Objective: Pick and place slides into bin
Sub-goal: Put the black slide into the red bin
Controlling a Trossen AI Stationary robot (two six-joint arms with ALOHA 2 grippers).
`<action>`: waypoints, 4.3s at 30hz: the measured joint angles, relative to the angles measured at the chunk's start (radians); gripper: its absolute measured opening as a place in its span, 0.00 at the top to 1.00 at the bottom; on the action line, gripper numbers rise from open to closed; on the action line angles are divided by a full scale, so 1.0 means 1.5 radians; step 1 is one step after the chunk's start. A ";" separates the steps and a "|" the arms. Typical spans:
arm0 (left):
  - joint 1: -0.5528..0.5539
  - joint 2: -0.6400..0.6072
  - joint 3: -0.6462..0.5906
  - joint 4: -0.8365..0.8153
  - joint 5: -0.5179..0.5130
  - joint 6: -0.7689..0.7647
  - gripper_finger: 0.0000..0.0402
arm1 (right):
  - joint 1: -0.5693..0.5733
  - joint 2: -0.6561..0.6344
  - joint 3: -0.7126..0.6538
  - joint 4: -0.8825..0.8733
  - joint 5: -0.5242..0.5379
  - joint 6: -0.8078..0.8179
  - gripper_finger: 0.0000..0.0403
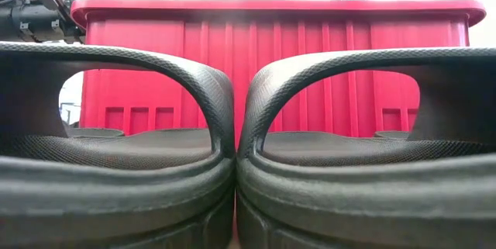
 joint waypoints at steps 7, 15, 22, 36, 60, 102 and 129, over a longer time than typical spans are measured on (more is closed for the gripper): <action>0.000 0.000 0.000 0.000 0.000 0.000 0.94 | -0.010 0.064 -0.099 -0.002 0.000 -0.030 0.99; 0.000 0.000 0.000 -0.001 0.001 0.021 0.94 | -0.033 0.112 -0.137 0.031 -0.064 -0.026 1.00; 0.000 0.000 0.000 -0.001 0.001 0.013 0.94 | -0.053 0.143 -0.137 0.062 -0.047 -0.025 1.00; 0.000 0.000 0.000 -0.001 0.001 0.008 0.94 | -0.091 0.229 -0.140 0.044 -0.050 -0.110 1.00; 0.000 0.000 -0.001 -0.002 -0.010 0.012 0.94 | -0.139 0.231 -0.299 0.136 -0.052 -0.107 1.00; 0.000 0.000 -0.001 -0.001 -0.011 0.024 0.94 | -0.143 0.200 -0.299 0.202 0.041 -0.038 0.68; 0.000 0.000 -0.001 -0.001 -0.012 0.003 0.94 | -0.013 0.232 -0.298 0.415 0.052 0.116 1.00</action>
